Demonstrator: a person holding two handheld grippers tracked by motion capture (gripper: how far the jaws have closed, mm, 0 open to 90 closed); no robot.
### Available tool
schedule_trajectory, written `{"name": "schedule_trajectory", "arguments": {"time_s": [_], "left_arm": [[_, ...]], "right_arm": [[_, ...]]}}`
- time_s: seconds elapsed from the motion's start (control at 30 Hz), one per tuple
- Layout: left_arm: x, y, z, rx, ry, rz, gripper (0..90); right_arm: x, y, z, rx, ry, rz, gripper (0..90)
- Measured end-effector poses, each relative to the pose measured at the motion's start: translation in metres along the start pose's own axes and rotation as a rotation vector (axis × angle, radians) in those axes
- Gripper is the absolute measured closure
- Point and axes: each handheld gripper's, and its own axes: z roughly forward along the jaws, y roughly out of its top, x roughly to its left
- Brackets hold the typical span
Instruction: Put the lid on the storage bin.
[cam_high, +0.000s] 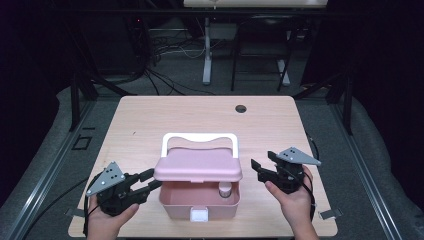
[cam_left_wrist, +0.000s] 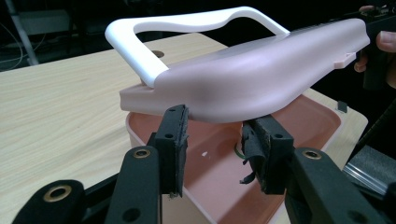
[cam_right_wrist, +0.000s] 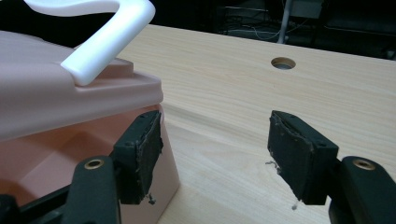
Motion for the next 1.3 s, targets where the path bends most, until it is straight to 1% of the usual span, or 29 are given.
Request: {"name": "schedule_trajectory", "arguments": {"time_s": [0.1,0.17,0.23,0.27,0.33,0.47,0.53,0.57,0.67,0.7,0.73,0.83,0.93,0.97,1.17,1.2,1.23,1.3], "left_arm": [[0.000,-0.002,-0.001,0.000,-0.001,-0.001,60.4],[-0.001,-0.004,-0.001,0.000,-0.005,-0.008,60.4],[-0.001,-0.006,-0.002,0.012,-0.006,-0.007,60.4],[-0.001,-0.007,-0.001,0.008,-0.007,-0.007,60.4],[-0.001,-0.009,-0.002,0.018,-0.011,-0.007,60.4],[-0.002,-0.012,-0.002,0.018,-0.012,-0.015,60.5],[-0.002,-0.013,-0.002,0.027,-0.014,-0.013,60.7],[-0.002,-0.015,-0.002,0.021,-0.017,-0.017,61.0],[-0.003,-0.017,-0.003,0.027,-0.017,-0.011,61.3],[-0.004,-0.019,-0.003,0.018,-0.017,-0.015,61.3],[-0.004,-0.020,-0.004,0.027,-0.016,-0.013,61.3],[-0.004,-0.024,-0.003,0.022,-0.018,-0.018,61.3],[-0.005,-0.027,-0.004,0.032,-0.020,-0.013,61.3],[-0.005,-0.029,-0.003,0.025,-0.023,-0.014,61.3],[-0.004,-0.036,-0.004,0.029,-0.026,-0.013,61.3],[-0.004,-0.036,-0.004,0.037,-0.026,-0.014,61.3],[-0.004,-0.037,-0.004,0.036,-0.022,-0.014,61.3],[-0.004,-0.039,-0.004,0.033,-0.027,-0.015,61.3]], "right_arm": [[0.000,0.000,0.000,-0.002,0.000,-0.001,34.9],[0.000,0.000,0.000,-0.002,0.001,-0.001,34.8],[0.000,0.000,0.000,-0.003,0.000,-0.003,34.9],[0.000,0.000,0.000,-0.003,0.000,-0.002,34.9],[0.001,0.000,0.000,-0.002,0.001,-0.003,34.9],[0.002,-0.001,0.001,0.000,0.003,-0.003,34.9],[0.002,-0.001,0.001,0.000,0.005,-0.004,35.0],[0.002,-0.001,0.001,0.000,0.005,-0.003,35.0],[0.001,-0.001,0.001,0.001,0.004,-0.001,35.1],[0.002,-0.001,0.001,0.003,0.004,0.000,35.1],[0.001,-0.002,0.001,0.002,0.003,-0.003,35.1],[0.002,-0.002,0.002,0.005,0.002,-0.004,35.1],[0.002,-0.003,0.003,0.010,0.002,-0.004,35.1],[0.002,-0.003,0.003,0.011,0.002,-0.005,35.1],[0.002,-0.004,0.003,0.006,-0.003,-0.002,35.5],[0.002,-0.004,0.003,0.005,-0.003,-0.001,35.5],[0.002,-0.004,0.003,0.005,-0.003,-0.002,35.5],[0.002,-0.004,0.003,0.006,-0.002,-0.001,35.6]]}}
